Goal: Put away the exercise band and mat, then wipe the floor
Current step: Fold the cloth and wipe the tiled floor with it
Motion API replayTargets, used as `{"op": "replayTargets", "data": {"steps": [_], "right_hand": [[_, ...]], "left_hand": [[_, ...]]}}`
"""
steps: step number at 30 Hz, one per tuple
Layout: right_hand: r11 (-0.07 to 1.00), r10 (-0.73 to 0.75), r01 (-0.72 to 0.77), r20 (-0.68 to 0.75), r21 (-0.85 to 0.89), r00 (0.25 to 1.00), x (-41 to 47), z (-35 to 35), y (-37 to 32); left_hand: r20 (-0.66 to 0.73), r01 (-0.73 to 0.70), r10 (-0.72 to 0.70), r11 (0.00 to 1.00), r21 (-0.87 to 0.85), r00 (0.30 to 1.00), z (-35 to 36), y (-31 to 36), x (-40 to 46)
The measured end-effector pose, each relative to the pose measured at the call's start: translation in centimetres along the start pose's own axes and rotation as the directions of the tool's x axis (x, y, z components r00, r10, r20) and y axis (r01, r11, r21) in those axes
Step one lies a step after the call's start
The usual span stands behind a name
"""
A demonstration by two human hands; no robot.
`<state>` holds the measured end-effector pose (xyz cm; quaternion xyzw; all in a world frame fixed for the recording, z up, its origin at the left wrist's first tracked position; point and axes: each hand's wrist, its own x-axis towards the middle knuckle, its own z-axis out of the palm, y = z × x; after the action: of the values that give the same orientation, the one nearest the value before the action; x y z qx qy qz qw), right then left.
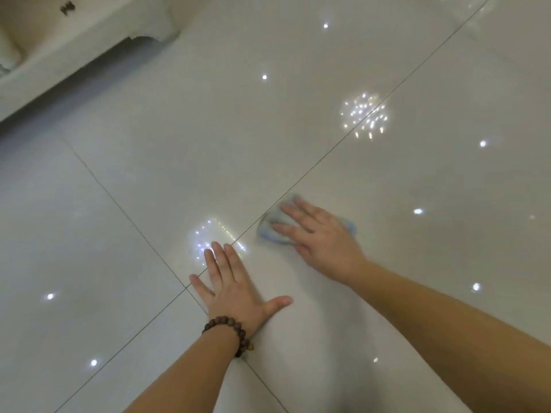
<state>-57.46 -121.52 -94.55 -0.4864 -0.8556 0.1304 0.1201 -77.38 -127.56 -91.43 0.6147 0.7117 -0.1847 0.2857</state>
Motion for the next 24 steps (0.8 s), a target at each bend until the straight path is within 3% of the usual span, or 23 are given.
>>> {"op": "replayTargets", "data": {"steps": [2,4,6,7,8,10,11,13,15,17,19,20,21,22,24], "right_hand": [[0.967,0.231,-0.240,-0.107,-0.086,0.967,4.0,-2.0,7.2],[0.846,0.513,-0.527,-0.150,-0.082,0.845,6.8,-4.1,13.4],[0.783,0.607,-0.622,-0.204,-0.008,0.768,8.6,-4.0,12.8],[0.788,0.603,-0.616,-0.202,-0.002,0.772,9.2,-2.6,9.7],[0.837,0.540,-0.547,-0.175,0.009,0.823,9.3,-0.6,5.3],[0.975,0.224,-0.223,-0.097,0.017,0.970,8.0,3.2,-4.4],[0.995,0.091,-0.090,-0.019,0.034,0.996,7.2,4.2,-7.5],[0.998,-0.054,0.054,0.018,0.026,0.998,7.1,3.5,-5.9],[0.984,0.160,-0.167,-0.102,-0.064,0.982,8.2,1.4,1.2],[0.860,0.493,-0.509,-0.182,-0.050,0.851,8.9,-1.4,6.9],[0.773,0.622,-0.634,-0.192,-0.004,0.759,9.8,-1.2,6.2],[0.796,0.592,-0.605,-0.179,-0.027,0.786,9.8,0.0,3.6],[0.869,0.478,-0.492,-0.162,-0.052,0.863,9.4,1.6,0.4],[0.945,0.312,-0.321,-0.136,-0.057,0.940,8.3,3.0,-2.7],[0.998,0.059,-0.060,-0.004,-0.030,0.998,5.7,3.7,-5.9]], "left_hand": [[0.015,0.004,-0.004,1.000,-0.012,1.000,-0.1,0.1,0.0],[0.014,0.001,-0.001,1.000,-0.018,1.000,0.0,0.1,0.0],[0.006,-0.002,0.002,1.000,-0.008,1.000,0.1,-0.1,0.1],[0.011,-0.004,0.004,1.000,-0.009,1.000,0.1,-0.1,0.1],[0.018,-0.008,0.008,1.000,-0.013,1.000,0.1,-0.2,0.1],[0.024,-0.012,0.012,1.000,-0.015,1.000,0.0,-0.3,0.1],[0.026,-0.017,0.017,1.000,-0.013,1.000,0.0,-0.3,0.1],[0.022,-0.025,0.025,0.999,-0.022,0.999,0.1,-0.4,0.2],[0.015,-0.032,0.032,0.999,-0.027,0.999,0.2,-0.5,0.2],[0.015,-0.039,0.040,0.999,-0.025,0.999,0.4,-0.5,0.2],[0.004,-0.043,0.043,0.999,-0.024,0.999,0.4,-0.5,0.1],[0.004,-0.045,0.045,0.999,-0.022,0.999,0.3,-0.4,0.1],[0.002,-0.046,0.046,0.999,-0.024,0.999,0.3,-0.4,0.0],[-0.002,-0.044,0.044,0.999,-0.026,0.999,0.3,-0.5,0.0],[-0.011,-0.043,0.043,0.999,-0.018,0.999,0.4,-0.5,-0.1]]}}
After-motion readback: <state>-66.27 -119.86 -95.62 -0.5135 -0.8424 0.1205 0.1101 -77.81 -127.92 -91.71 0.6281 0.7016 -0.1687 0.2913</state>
